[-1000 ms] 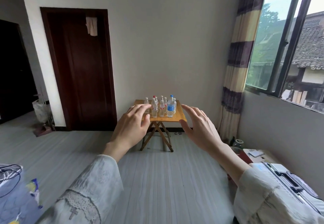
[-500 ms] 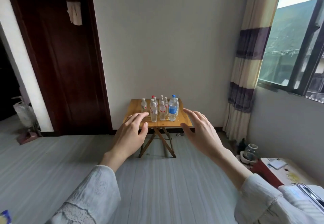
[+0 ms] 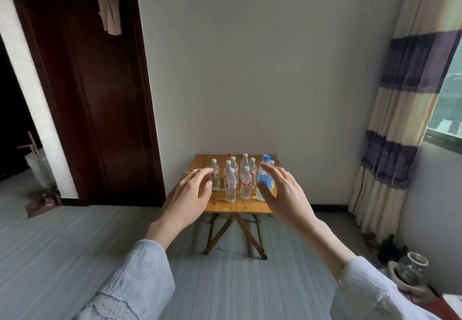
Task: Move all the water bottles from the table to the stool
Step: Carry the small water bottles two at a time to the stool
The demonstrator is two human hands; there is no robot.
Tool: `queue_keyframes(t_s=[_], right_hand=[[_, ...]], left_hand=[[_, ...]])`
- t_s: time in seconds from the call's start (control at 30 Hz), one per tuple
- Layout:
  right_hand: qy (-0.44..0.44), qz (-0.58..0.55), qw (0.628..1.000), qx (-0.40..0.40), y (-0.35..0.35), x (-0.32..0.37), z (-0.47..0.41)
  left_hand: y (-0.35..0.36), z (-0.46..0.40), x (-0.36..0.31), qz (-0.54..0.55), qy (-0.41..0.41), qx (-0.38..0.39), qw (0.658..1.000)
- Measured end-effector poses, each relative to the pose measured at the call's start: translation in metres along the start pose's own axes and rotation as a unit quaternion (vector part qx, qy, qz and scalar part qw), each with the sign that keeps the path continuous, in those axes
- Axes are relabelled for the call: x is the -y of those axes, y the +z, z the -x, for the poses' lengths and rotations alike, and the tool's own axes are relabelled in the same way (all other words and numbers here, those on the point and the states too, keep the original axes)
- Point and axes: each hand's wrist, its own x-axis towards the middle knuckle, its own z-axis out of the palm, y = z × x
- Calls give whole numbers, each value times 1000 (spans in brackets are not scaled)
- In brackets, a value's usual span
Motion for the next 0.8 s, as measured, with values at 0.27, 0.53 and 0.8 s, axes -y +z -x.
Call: queue_keyframes(t_s=[0.27,0.53,0.8], right_hand=[[21,-8,1000,16,103,-83,-107],[59,-8,998,31,201,-159,-229],[123,-8,989,80,284,-238,-262]], left_hand=[[87,-113,94,23,-19,24,999],[164,-248,200,53,-51,58,996],[273,-313,265,190,-140,152,960]])
